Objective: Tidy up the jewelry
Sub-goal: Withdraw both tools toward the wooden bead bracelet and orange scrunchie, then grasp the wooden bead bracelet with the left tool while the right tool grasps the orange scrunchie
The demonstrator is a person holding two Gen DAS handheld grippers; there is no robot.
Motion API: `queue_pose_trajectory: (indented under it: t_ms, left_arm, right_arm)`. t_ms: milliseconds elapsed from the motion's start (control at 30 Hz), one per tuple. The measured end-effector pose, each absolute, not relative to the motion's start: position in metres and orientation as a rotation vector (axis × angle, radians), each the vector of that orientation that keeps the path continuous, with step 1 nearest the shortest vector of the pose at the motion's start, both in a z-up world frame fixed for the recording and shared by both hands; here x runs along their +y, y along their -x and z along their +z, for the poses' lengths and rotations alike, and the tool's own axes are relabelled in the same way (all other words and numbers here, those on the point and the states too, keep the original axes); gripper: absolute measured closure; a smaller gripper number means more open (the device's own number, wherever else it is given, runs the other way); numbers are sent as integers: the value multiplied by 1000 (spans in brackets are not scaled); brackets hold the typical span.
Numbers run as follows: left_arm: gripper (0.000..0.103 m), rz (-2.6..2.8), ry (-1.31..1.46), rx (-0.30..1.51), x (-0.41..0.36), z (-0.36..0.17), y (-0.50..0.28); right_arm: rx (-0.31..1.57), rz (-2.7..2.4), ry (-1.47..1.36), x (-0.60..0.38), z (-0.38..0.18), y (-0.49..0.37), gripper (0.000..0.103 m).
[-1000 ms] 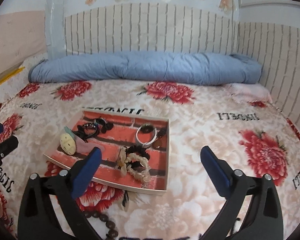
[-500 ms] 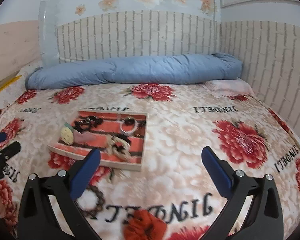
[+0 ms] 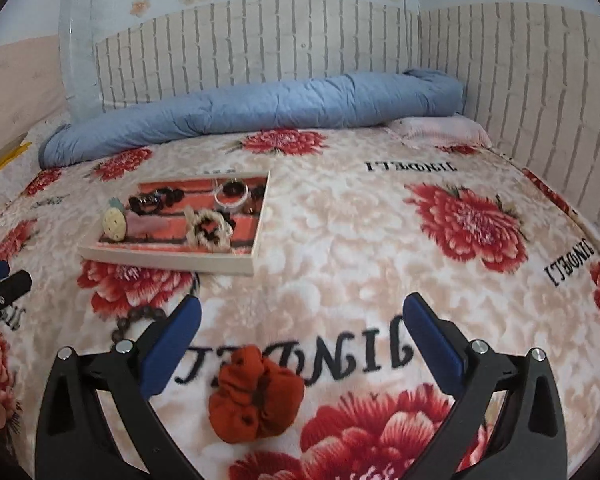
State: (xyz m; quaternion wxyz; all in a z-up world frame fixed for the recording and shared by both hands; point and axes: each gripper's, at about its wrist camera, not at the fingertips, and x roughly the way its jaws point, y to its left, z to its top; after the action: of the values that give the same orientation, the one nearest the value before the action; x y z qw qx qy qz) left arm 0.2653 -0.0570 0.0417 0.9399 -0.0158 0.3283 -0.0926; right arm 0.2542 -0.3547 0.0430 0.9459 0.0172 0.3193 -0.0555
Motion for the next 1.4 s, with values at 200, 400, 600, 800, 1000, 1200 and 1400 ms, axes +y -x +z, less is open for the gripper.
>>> queue_pose_trajectory:
  t_ms: [200,400,600,800,1000,1200,1400]
  left_arm:
    - [5,-199,9,715,-68,15,-269]
    - [6,-193,-14,788,-82,-20,-281]
    - [9,-205,28,863,-90,-43,-297]
    - [25,-195,13,914,-102,-59,-311]
    - [31,-192,-10,952,-109,-72,-322]
    - [45,-191,-19,958,-111,-75,-326]
    - [66,-181,-25,950,-111,-76,-326]
  right_arm:
    - [702,-163,38,-353,6,-253,4]
    - [723,-165,70,-355,-14,-252,5]
    - [752,-137,35,-362,-26,-255,14]
    - [808,-116,27,-360,-42,-261,26]
    - [866,-71,15,-356,-55,-268,39]
    - [884,-22,-48,-357,-59,-271,64]
    - [871,-4,-34,-350,-56,-270,77]
